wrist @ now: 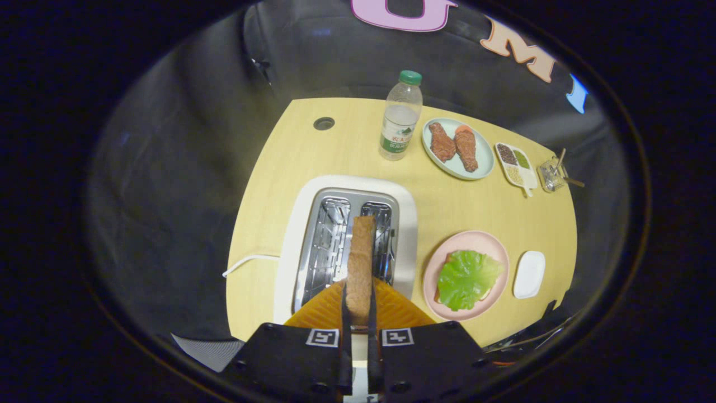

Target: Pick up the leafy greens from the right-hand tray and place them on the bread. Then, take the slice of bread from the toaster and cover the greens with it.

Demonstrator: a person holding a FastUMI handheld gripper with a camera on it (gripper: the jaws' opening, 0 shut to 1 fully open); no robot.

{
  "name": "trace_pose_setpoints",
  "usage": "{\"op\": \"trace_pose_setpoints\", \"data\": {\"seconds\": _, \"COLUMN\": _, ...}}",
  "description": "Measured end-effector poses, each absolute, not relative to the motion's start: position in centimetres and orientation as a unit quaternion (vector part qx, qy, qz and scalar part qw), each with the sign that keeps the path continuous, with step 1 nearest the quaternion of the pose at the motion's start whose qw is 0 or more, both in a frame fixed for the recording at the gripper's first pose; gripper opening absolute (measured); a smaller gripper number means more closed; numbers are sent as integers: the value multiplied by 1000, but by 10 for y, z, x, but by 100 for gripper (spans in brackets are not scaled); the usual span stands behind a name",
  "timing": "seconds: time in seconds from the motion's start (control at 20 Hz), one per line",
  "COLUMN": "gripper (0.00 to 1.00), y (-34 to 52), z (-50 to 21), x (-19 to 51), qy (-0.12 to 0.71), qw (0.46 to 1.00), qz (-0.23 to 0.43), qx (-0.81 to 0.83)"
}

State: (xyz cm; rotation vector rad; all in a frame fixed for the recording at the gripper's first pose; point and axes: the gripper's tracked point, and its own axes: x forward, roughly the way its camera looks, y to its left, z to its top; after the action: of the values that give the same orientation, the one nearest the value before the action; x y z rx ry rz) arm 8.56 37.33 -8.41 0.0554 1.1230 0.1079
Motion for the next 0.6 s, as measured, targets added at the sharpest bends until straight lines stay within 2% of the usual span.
{"op": "trace_pose_setpoints", "data": {"seconds": 0.05, "gripper": 14, "y": 371, "z": -81, "x": 84, "qy": 533, "qw": 844, "qz": 54, "qx": 26}}
{"op": "trace_pose_setpoints", "data": {"seconds": 0.6, "gripper": 14, "y": 360, "z": -26, "x": 76, "qy": 517, "qw": 846, "qz": 96, "qx": 92}}
